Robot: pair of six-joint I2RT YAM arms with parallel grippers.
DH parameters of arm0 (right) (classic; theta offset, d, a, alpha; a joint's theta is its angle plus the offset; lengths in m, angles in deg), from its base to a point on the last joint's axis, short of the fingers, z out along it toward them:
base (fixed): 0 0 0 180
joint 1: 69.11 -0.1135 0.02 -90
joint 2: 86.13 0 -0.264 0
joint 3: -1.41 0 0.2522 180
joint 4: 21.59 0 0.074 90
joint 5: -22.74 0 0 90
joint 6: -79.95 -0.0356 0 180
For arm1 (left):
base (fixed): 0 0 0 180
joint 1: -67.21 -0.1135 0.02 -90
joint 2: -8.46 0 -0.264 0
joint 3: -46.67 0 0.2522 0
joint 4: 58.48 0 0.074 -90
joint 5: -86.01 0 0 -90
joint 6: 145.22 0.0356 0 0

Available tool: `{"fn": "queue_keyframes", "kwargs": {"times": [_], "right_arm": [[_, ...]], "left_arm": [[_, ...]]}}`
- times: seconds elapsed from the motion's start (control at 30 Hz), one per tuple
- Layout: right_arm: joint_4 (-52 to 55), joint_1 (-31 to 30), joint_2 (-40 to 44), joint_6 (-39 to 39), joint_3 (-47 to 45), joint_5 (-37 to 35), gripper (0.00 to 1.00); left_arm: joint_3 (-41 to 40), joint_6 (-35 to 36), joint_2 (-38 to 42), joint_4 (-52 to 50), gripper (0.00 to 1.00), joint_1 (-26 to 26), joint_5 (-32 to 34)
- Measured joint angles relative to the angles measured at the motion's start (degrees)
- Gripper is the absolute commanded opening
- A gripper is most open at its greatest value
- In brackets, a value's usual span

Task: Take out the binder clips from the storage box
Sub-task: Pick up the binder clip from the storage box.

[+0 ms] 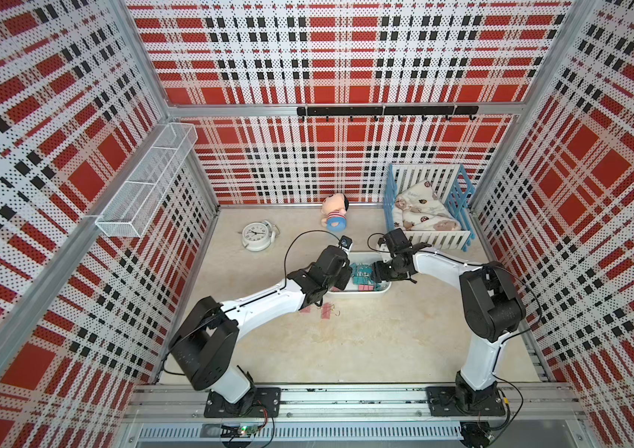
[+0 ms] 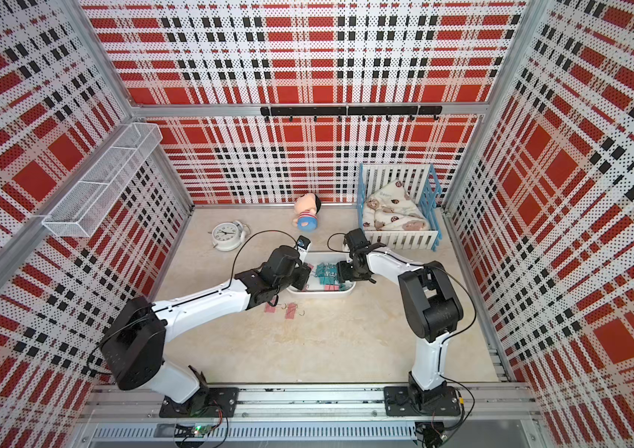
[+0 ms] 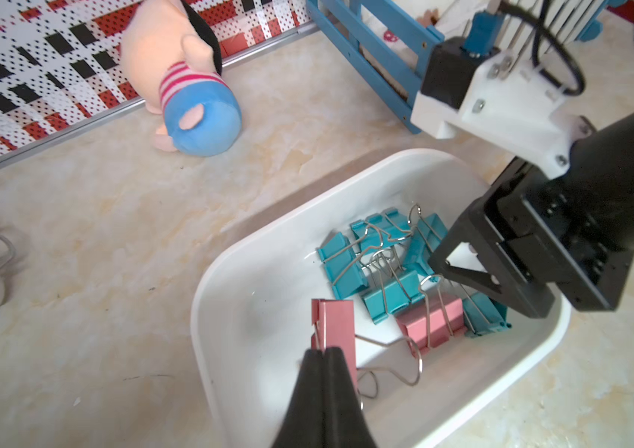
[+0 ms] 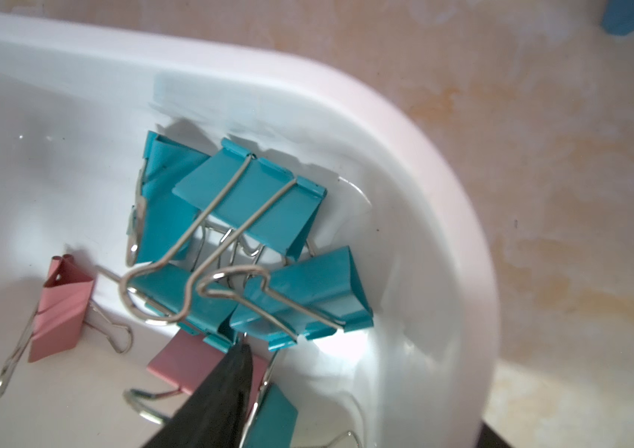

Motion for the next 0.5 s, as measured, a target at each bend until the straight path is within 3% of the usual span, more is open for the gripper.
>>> {"fn": "queue_keyframes", "kwargs": {"times": [0.17, 0.5], "right_arm": [[0.0, 0.0, 0.0, 0.0, 0.0, 0.0, 0.65], [-0.2, 0.0, 0.0, 0.0, 0.0, 0.2, 0.65]], "left_arm": [[-5.0, -1.5, 5.4, 0.1, 0.0, 1.2, 1.5], [-7.6, -4.9, 9.1, -2.2, 0.0, 11.1, 5.1]]}}
